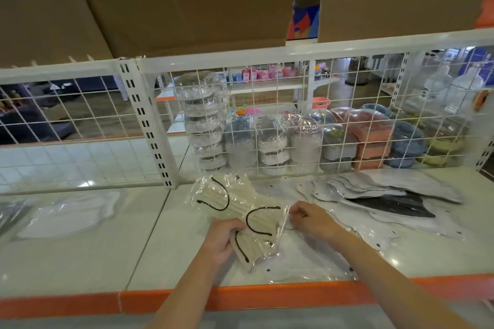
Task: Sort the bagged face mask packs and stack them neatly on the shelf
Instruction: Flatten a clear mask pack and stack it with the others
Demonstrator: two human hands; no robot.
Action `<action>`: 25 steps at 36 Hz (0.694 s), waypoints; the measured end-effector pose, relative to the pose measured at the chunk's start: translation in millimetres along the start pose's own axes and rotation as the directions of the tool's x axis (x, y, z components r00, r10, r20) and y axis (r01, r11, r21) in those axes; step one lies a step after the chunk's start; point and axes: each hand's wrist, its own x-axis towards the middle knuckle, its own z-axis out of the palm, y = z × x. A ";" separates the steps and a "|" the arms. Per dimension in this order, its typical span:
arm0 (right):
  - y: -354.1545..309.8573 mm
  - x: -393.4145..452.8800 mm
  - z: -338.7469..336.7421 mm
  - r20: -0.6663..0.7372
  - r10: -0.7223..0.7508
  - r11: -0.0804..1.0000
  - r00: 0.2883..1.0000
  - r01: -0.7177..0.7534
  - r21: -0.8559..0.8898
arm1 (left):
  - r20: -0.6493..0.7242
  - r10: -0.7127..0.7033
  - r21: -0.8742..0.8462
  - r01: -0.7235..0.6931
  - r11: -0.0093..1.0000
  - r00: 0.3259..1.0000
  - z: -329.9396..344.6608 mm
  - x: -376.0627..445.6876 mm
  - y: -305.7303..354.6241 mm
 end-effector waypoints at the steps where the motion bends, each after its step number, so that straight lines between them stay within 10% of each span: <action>1: -1.0 0.0 1.5 -0.011 -0.003 0.998 1.000 0.004 0.059 | 0.003 -0.002 -0.001 0.002 1.000 1.000 0.4 -0.3 -0.8; 10: -13.6 -2.7 4.8 0.026 -0.007 0.892 1.000 -0.005 0.453 | 0.033 0.001 0.015 -0.002 1.000 0.999 0.0 -7.8 -10.8; 25: -2.0 2.0 7.1 0.042 -0.191 0.981 0.981 0.190 0.038 | 0.040 0.024 -0.113 -0.019 0.993 0.999 -10.7 -6.4 -15.6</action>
